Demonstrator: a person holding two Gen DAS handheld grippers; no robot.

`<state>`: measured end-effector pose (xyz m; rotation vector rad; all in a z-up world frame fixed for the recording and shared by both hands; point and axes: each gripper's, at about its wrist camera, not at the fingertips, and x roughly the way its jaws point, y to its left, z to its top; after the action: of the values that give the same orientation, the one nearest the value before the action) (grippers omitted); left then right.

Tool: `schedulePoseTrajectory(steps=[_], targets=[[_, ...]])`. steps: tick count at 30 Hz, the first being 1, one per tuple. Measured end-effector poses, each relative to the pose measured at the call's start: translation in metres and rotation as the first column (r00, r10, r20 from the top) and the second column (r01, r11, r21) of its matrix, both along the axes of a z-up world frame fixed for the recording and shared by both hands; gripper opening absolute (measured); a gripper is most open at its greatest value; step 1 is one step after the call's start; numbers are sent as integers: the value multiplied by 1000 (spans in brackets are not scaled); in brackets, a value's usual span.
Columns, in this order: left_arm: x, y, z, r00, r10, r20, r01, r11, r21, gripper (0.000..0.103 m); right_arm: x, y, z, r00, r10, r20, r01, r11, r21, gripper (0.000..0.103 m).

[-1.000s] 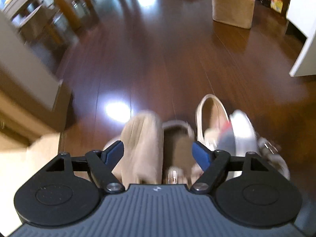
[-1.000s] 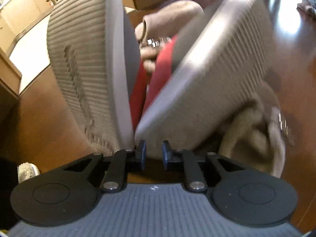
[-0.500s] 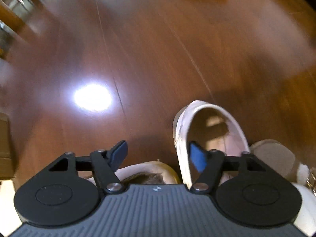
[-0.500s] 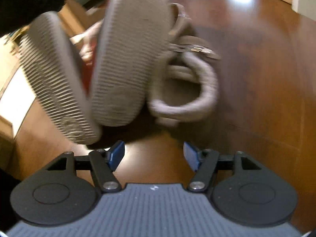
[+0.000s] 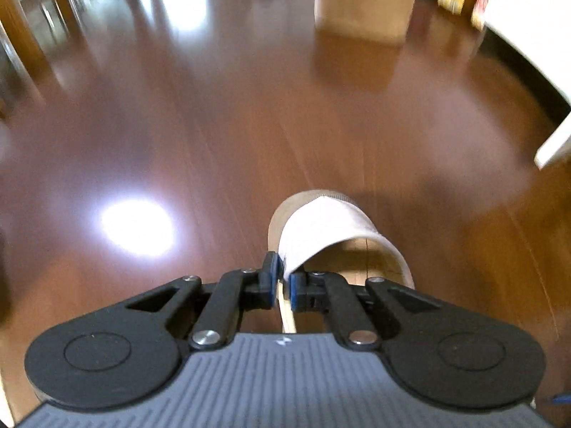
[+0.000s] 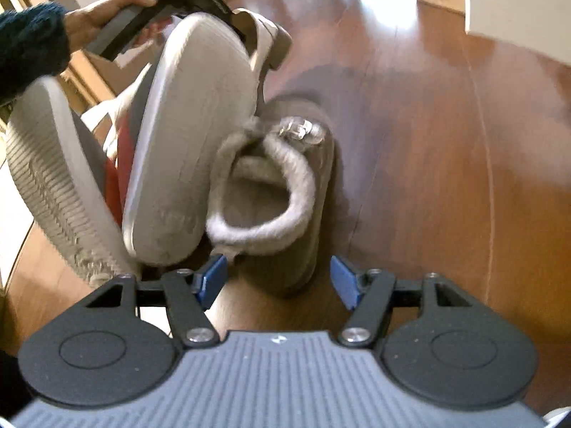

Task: Organize scattered shoes
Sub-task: 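Carry the second loafer with the left gripper and lower it by the cabinet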

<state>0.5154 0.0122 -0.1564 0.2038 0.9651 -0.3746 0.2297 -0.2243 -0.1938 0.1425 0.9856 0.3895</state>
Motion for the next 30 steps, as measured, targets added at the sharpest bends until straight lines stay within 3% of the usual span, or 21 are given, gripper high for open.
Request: schedulePoseTrajectory(steps=[4, 8, 12, 15, 19, 21, 24, 26, 27, 30], targets=[[-13, -3, 67, 984, 66, 168, -58, 997, -54, 5, 1, -7, 14, 997, -61, 56, 60, 998, 9, 60], [-35, -21, 130, 962, 90, 258, -52, 988, -148, 5, -3, -22, 35, 982, -140, 128, 139, 990, 23, 60], [-80, -54, 165, 960, 61, 274, -6, 980, -197, 5, -11, -40, 55, 954, -227, 195, 225, 974, 33, 60], [-115, -88, 166, 986, 43, 159, 1, 964, -267, 5, -21, -56, 66, 929, -291, 229, 290, 956, 37, 60], [-144, -120, 128, 999, 29, -41, -41, 936, -350, 5, -47, -83, 82, 880, -392, 267, 402, 915, 17, 60], [-160, -139, 79, 979, 37, -199, -113, 915, -387, 5, -59, -96, 81, 867, -424, 261, 441, 897, -9, 60], [-176, -170, 10, 930, 51, -363, -180, 926, -331, 5, -71, -111, 67, 861, -459, 221, 481, 875, -59, 60], [-185, -186, -35, 903, 57, -425, -184, 947, -264, 9, -77, -119, 55, 855, -485, 181, 505, 859, -84, 60], [-187, -190, -46, 903, 55, -426, -179, 950, -257, 12, -79, -122, 47, 853, -498, 157, 515, 853, -90, 60], [-191, -198, -65, 914, 30, -405, -136, 962, -235, 8, -85, -124, 26, 857, -506, 101, 515, 850, -112, 62]])
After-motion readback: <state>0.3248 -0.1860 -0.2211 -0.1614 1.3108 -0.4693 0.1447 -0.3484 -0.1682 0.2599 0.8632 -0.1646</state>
